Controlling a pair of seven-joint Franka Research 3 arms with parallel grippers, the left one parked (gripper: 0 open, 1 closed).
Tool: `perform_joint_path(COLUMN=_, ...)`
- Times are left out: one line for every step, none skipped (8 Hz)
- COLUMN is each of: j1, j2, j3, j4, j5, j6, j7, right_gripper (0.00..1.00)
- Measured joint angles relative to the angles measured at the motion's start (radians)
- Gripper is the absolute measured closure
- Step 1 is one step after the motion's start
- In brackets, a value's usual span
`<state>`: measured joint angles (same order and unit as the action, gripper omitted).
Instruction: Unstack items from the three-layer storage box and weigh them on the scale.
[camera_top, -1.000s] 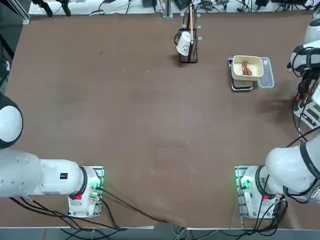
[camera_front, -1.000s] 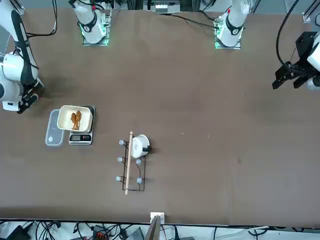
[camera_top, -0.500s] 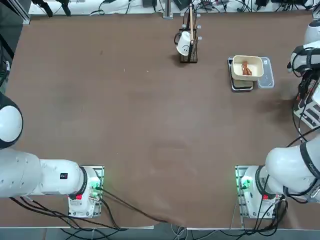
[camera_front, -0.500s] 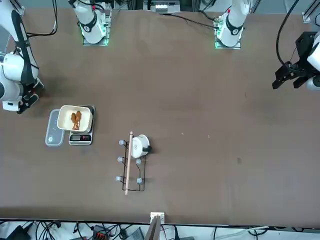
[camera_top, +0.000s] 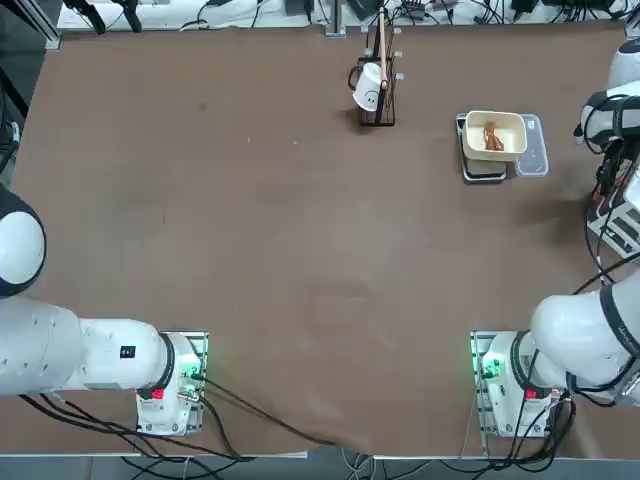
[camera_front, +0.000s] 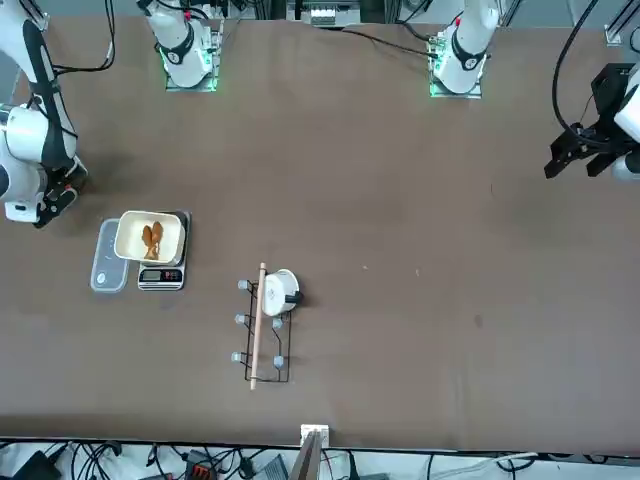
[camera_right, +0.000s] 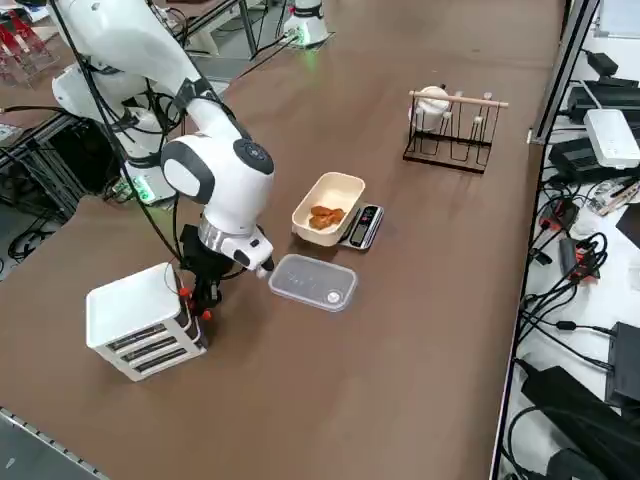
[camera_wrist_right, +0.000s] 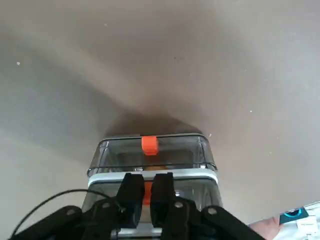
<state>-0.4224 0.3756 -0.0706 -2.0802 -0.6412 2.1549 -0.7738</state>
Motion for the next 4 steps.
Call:
perform_joint_path(j1=0.000, j2=0.000, j3=0.001, j4=0.000, j5=0.000, j6=0.000, j7=0.003, right_gripper=0.87)
perform_joint_path(j1=0.000, j2=0.000, j3=0.002, j4=0.000, j5=0.000, j6=-0.001, j7=0.010, right_gripper=0.87)
perform_joint_path(j1=0.000, j2=0.000, j3=0.004, j4=0.000, j5=-0.001, j6=-0.001, j7=0.017, right_gripper=0.87)
perform_joint_path(j1=0.002, j2=0.000, j3=0.006, j4=0.000, j5=-0.001, j6=-0.001, j7=0.022, right_gripper=0.87)
